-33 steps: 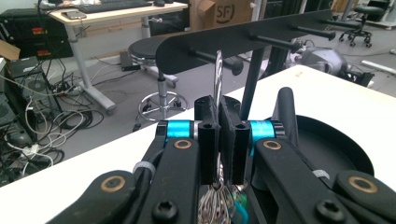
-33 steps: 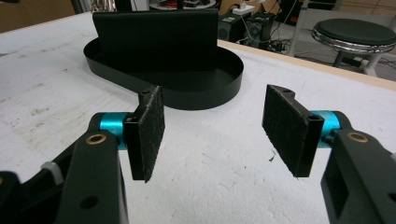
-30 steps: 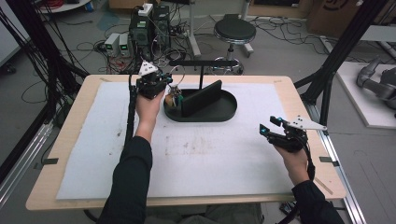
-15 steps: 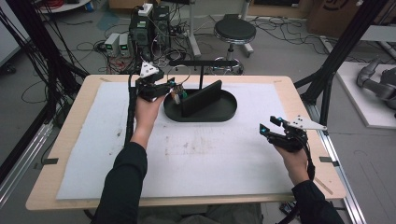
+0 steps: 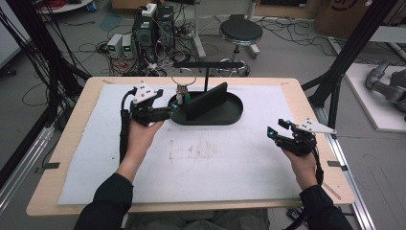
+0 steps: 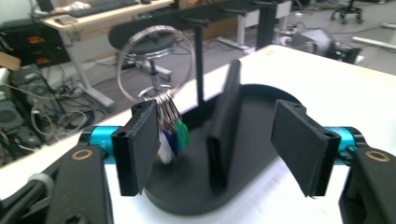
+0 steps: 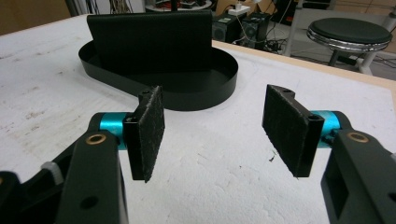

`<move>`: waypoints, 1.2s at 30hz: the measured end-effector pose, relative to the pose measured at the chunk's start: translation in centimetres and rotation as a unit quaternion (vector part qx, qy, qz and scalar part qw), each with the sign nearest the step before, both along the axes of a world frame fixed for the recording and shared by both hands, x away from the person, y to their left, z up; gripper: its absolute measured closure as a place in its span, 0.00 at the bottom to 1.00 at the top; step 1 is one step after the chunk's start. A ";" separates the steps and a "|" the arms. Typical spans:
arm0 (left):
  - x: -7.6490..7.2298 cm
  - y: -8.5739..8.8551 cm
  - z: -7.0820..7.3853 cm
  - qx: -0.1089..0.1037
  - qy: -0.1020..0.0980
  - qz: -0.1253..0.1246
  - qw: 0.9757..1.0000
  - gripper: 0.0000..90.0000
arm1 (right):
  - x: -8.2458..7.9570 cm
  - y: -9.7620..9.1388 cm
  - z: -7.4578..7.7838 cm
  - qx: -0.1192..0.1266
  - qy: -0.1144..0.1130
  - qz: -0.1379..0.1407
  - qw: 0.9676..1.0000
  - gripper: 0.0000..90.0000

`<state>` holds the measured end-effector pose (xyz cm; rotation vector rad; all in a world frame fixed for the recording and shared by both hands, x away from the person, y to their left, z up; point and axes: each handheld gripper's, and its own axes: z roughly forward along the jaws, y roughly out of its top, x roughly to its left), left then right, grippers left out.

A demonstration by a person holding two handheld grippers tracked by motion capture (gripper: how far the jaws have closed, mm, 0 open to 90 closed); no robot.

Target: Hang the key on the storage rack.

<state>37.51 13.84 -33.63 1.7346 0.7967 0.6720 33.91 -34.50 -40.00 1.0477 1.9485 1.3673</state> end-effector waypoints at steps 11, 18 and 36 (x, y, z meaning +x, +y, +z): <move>-4.6 4.1 -2.7 -0.031 0.019 0.003 0.999 0.28 | -0.1 -0.4 0.1 0.004 0.001 -0.009 1.000 0.44; -6.9 5.9 -4.7 -0.025 0.013 0.020 0.999 0.28 | 0.0 -0.4 0.0 0.003 0.001 -0.011 1.000 0.44; -8.3 7.1 -6.8 0.003 -0.002 0.052 0.999 0.28 | 0.3 -0.6 -0.1 0.000 0.002 -0.018 1.000 0.44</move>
